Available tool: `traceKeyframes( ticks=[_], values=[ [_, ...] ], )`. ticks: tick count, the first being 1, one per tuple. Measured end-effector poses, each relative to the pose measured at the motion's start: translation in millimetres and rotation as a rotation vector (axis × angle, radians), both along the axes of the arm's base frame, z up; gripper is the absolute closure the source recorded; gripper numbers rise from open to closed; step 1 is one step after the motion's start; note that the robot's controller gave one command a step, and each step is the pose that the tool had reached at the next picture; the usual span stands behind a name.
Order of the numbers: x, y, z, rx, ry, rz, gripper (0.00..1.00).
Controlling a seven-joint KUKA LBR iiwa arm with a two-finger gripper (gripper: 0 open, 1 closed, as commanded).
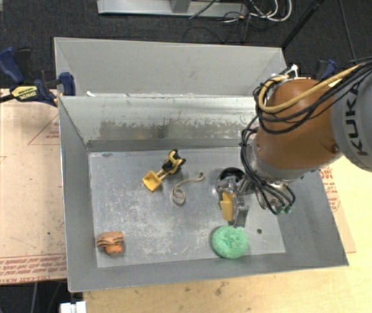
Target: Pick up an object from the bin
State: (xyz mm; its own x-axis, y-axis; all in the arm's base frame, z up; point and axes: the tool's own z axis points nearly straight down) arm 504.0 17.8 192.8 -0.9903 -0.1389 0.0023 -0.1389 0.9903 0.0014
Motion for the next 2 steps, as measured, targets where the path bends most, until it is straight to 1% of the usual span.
traceKeyframes(
  ticks=[1,2],
  values=[
    [4.8,-0.9,68.0,0.000,-0.002,-0.031,1.00],
    [0.2,-17.4,54.2,-0.001,-0.019,0.060,1.00]
  ],
)
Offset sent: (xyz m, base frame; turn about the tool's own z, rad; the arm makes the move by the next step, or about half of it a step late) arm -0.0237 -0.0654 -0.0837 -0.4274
